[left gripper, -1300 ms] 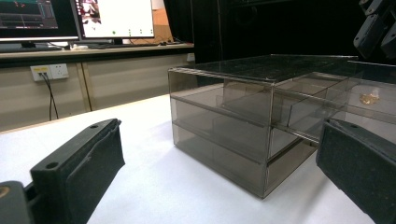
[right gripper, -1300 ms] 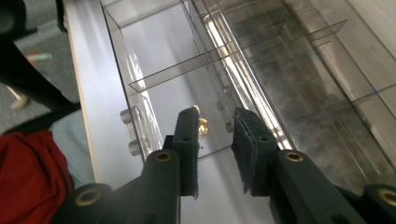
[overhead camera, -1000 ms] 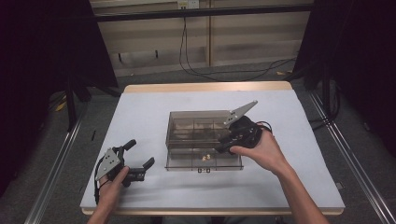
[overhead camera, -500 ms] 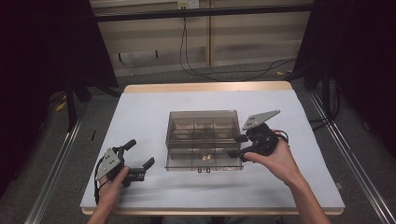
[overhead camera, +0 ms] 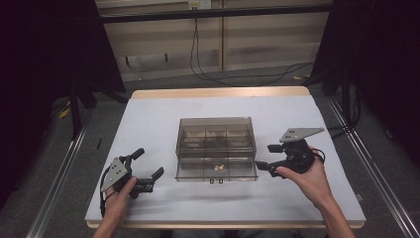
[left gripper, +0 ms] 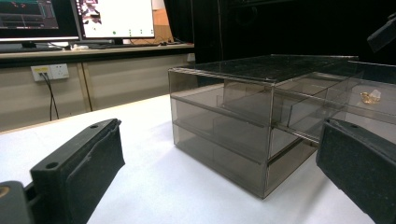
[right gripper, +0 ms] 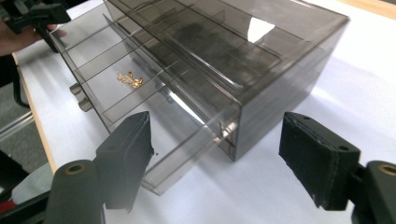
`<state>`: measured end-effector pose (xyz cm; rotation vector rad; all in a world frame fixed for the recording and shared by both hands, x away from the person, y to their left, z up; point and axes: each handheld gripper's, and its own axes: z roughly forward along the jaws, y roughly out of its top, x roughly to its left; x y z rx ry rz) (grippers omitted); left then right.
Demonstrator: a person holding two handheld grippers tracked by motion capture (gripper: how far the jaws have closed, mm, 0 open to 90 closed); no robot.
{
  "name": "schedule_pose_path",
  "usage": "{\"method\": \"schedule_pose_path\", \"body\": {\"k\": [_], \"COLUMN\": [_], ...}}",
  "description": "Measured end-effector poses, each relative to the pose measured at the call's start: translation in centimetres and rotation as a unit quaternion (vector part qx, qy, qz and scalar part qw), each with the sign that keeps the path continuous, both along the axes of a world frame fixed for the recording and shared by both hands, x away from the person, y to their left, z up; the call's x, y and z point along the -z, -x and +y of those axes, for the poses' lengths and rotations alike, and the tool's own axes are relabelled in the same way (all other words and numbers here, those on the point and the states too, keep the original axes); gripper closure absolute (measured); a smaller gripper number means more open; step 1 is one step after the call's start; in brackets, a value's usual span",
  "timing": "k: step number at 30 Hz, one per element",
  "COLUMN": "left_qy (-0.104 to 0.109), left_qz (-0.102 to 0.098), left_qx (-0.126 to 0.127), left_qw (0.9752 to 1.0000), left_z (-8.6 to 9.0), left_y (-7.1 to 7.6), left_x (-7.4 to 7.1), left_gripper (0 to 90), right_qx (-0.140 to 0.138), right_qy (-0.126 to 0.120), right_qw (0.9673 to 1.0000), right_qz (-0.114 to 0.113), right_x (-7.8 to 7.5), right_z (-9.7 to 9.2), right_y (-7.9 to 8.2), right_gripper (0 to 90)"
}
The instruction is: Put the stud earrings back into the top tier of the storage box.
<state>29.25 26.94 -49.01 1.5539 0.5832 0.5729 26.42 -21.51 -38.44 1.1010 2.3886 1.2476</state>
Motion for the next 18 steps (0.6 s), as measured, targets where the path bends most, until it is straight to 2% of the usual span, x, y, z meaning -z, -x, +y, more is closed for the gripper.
{"method": "schedule_pose_path", "body": {"k": [5,10,18], "left_qy": [-0.004,-0.006,-0.004], "left_qz": [0.001,0.001,0.001], "left_qx": [0.0,-0.005,0.0], "left_qw": [1.0,1.0,1.0], "left_z": [0.0,0.1,0.0], "left_y": [0.0,0.0,0.0], "left_x": [0.0,0.0,0.0], "left_gripper": [0.7,0.7,0.7], "right_qx": [0.017,0.036,0.066], "right_qy": [-0.009,-0.008,-0.008], "right_qw": [0.9997,0.9992,0.9978], "right_qz": [-0.014,-0.015,-0.01], "right_x": [0.3,1.1,3.1], "right_z": [-1.0,-1.9,-3.3], "right_y": [1.0,1.7,3.0], "right_gripper": [24.6,24.0,22.3]}}
